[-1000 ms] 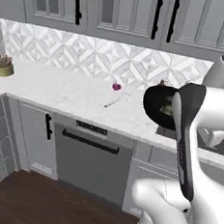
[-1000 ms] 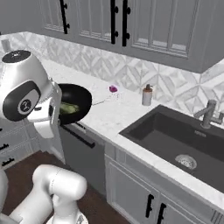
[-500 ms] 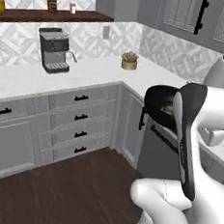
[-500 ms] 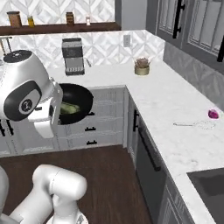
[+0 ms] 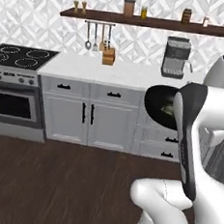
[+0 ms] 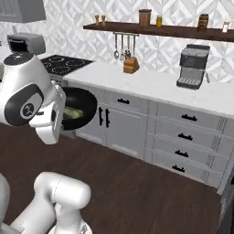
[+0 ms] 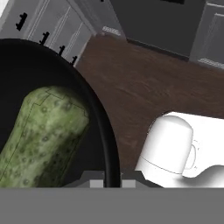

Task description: Pick the cucumber from the sink and place it in the bowl. Then pick the bowl and place it in the microwave. Then close the microwave door and press the start button.

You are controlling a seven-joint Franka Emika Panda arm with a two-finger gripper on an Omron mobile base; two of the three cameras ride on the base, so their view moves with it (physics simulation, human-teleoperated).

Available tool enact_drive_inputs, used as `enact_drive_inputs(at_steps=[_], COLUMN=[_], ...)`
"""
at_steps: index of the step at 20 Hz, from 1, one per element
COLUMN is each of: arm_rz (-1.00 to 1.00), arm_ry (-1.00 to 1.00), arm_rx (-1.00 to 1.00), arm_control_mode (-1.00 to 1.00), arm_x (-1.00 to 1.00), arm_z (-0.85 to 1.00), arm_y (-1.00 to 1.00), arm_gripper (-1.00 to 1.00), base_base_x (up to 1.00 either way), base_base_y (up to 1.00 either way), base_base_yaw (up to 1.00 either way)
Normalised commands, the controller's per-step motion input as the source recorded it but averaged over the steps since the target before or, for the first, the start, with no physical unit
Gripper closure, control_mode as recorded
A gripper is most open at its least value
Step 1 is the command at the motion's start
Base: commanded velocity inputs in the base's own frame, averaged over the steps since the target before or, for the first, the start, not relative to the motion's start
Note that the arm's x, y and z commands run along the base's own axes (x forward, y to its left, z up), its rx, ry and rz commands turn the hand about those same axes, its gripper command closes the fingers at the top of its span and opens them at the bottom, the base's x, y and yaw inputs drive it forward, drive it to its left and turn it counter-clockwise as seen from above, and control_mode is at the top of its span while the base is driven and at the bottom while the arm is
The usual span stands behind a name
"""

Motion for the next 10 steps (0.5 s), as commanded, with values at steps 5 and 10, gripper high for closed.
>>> enact_drive_inputs(at_steps=[5, 10], arm_rz=[0.00, 0.00], arm_ry=[0.00, 0.00], arm_rx=[0.00, 0.00], arm_control_mode=[1.00, 1.00], arm_x=[0.00, 0.00], arm_z=[0.00, 0.00], arm_y=[0.00, 0.00], arm_gripper=[1.00, 1.00], base_base_x=[0.00, 0.00], base_base_y=[0.00, 0.00], base_base_yaw=[1.00, 1.00])
